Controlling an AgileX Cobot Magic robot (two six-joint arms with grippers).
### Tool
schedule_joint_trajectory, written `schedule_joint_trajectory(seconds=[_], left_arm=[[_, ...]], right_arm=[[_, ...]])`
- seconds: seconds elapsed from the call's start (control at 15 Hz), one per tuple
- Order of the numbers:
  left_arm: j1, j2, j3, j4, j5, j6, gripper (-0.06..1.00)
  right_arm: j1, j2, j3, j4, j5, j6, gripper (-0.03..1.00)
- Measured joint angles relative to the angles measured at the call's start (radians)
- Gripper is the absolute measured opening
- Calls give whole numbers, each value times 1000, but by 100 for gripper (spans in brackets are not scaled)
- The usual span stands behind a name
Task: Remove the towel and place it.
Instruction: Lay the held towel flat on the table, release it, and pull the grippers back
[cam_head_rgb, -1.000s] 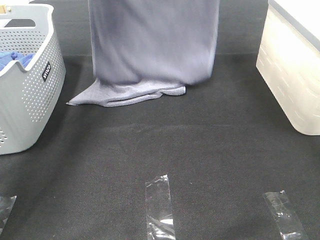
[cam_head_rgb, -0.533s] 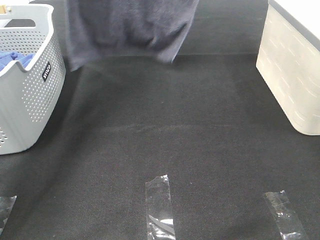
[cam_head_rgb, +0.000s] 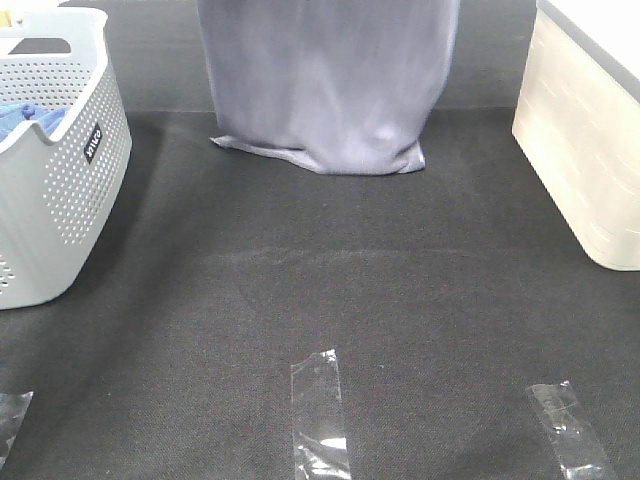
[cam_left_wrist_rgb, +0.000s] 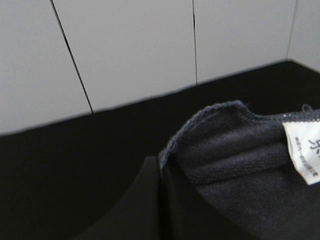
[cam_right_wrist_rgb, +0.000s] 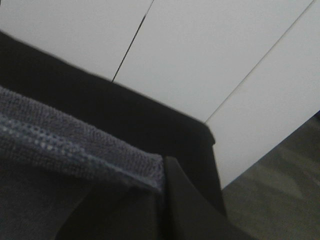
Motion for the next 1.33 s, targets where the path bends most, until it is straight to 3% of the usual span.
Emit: schedule_joint_trajectory(seconds=[0.27, 0.33, 0.47, 0.67, 0.87, 1.07, 1.33], left_arm=[[0, 0, 0, -135, 490, 0, 0], [2, 0, 0, -175, 622, -1, 0], [5, 0, 0, -190, 734, -25, 0], [3, -4, 16, -196, 773, -92, 0], [-35, -80, 175, -185, 773, -114, 0], [-108, -248, 475, -130, 773, -132, 0], [-206, -485, 763, -110, 773, -219, 0]], right_arm=[[0, 0, 63, 209, 221, -29, 0], [-2, 0, 63, 299, 341, -89, 0], [-6, 0, 63, 419, 484, -163, 0], [-9, 0, 63, 472, 620, -191, 0], [-9, -47, 155, 541, 625, -209, 0], [-9, -209, 388, 572, 625, -211, 0], [-9, -476, 762, 674, 632, -211, 0]])
